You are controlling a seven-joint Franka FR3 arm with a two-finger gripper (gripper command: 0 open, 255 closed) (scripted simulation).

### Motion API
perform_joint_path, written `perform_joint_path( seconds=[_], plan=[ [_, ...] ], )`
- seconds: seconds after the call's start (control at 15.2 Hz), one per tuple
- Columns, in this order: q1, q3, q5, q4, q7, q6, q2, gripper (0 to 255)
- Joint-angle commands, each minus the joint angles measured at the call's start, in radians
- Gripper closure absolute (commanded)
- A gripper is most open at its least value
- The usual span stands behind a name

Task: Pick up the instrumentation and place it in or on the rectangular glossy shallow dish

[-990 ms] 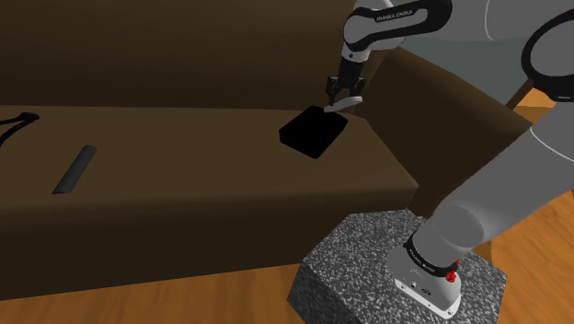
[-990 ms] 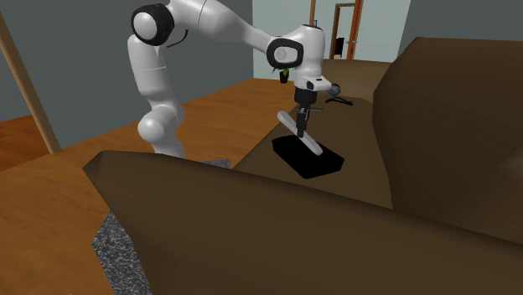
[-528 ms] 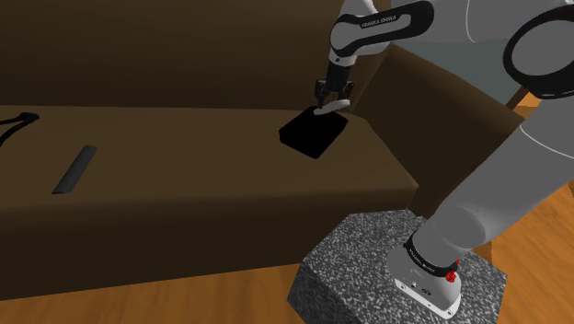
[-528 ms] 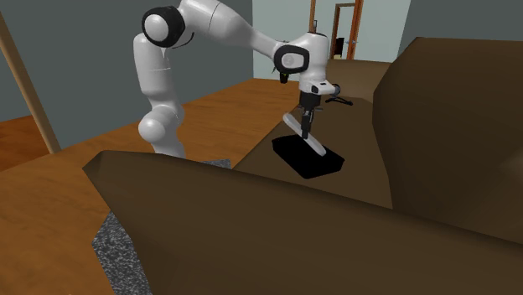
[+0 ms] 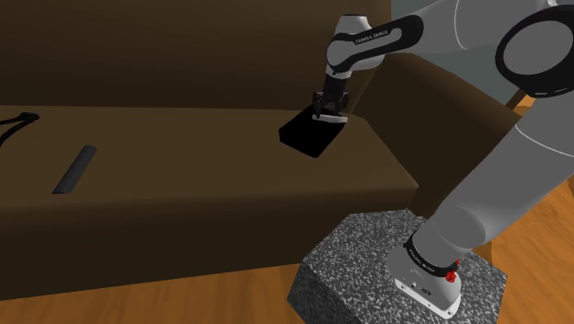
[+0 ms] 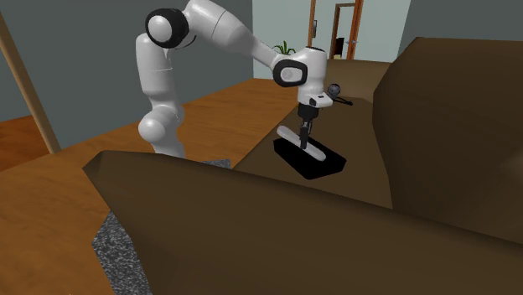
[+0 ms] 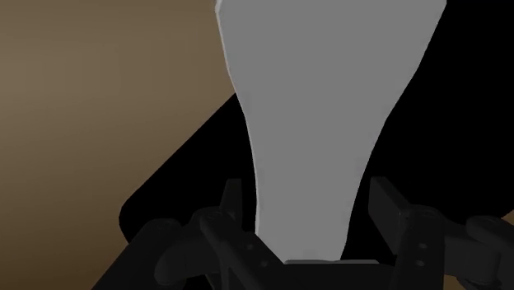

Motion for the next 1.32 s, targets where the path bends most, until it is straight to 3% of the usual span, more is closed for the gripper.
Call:
perform_joint_path(
  seconds=[0.0,0.53,0.59,0.92,1.25],
  plan=[
    [-0.001,-0.001,0.001,-0.011,-0.003,0.028,0.017,255],
    [-0.002,-0.001,0.001,-0.017,-0.003,0.039,0.022,255],
    [-0.001,-0.001,0.001,-0.017,-0.003,0.039,0.022,0],
    [-0.002,-0.001,0.001,-0.017,-0.003,0.039,0.022,0],
    [-0.001,-0.001,-0.002,0.061,-0.001,-0.083,-0.023,0]
  ],
)
